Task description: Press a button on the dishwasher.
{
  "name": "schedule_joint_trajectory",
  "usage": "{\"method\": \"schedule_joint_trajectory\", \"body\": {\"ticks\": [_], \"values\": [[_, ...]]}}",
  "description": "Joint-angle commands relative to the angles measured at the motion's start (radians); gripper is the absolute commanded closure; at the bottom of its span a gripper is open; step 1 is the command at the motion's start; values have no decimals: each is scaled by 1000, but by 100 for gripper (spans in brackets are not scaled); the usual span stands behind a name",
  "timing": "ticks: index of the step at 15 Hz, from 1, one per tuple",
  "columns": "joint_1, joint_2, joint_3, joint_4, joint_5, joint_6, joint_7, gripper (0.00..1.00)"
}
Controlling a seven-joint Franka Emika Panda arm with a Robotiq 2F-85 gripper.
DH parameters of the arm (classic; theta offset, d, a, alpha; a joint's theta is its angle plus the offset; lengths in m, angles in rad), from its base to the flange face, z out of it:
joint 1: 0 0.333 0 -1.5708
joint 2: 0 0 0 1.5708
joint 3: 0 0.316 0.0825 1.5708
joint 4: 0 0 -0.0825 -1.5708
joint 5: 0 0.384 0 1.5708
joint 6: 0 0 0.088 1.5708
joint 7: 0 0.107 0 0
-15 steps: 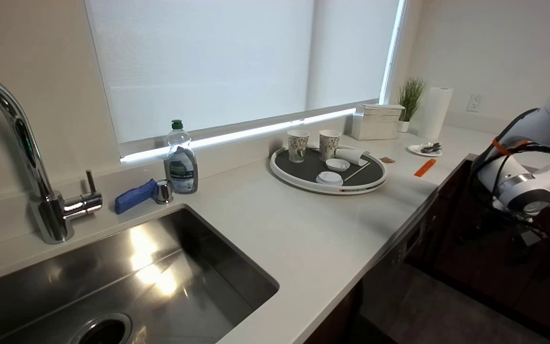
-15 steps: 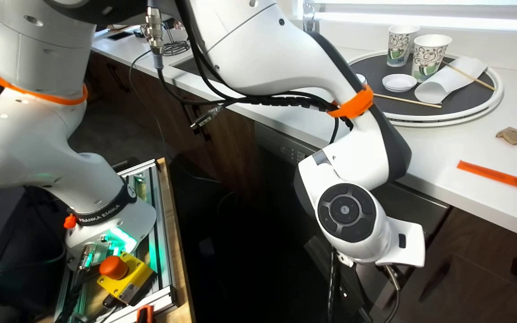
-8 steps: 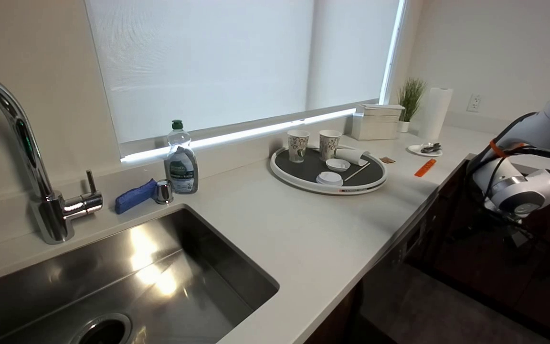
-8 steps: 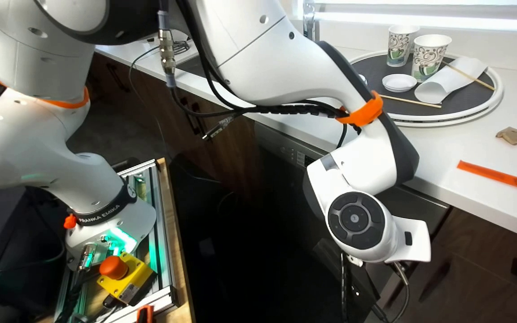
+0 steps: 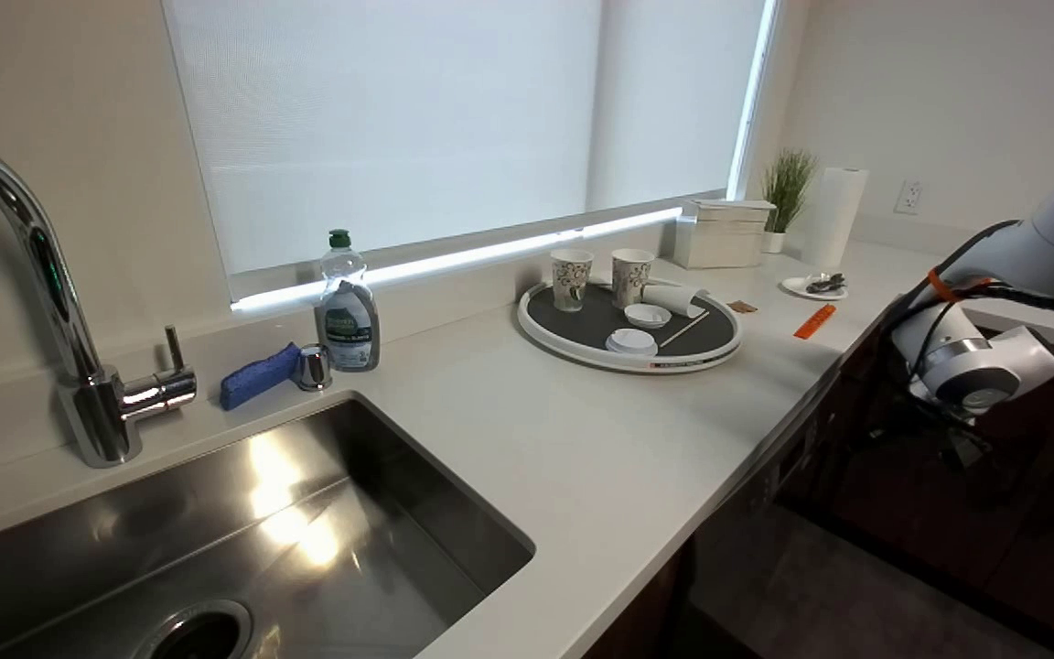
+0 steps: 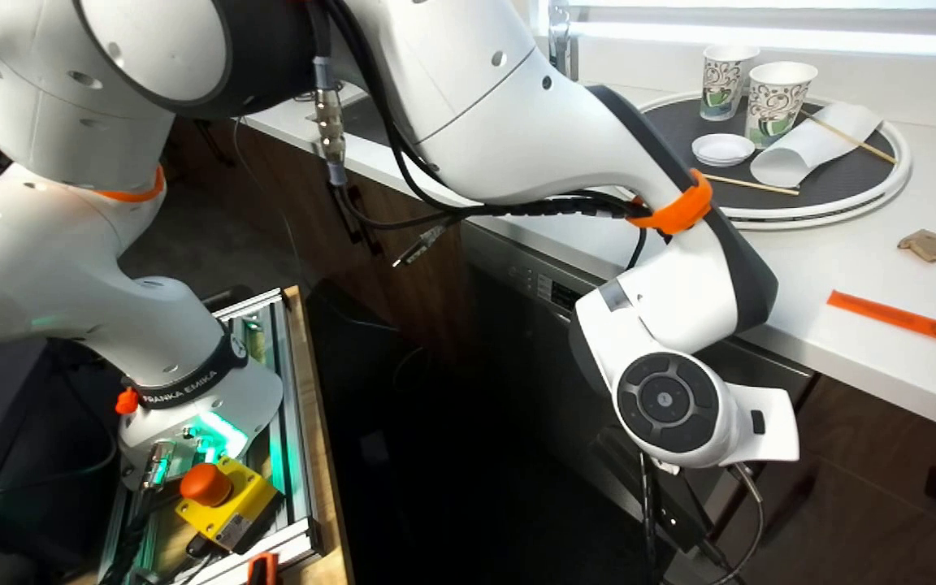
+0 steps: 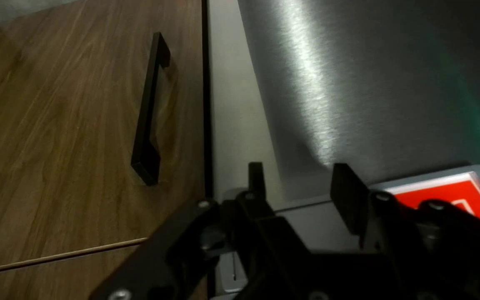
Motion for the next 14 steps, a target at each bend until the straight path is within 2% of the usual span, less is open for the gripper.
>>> {"method": "schedule_joint_trajectory", "body": {"ticks": [1, 3, 8, 14], "values": [[-33, 43, 34, 63, 51, -31, -61, 86], [-38, 54, 44, 82, 63, -50, -71, 99], [-42, 63, 49, 97, 106, -88, -124, 100], [-30, 31, 44, 58, 95, -142, -175, 100]]}}
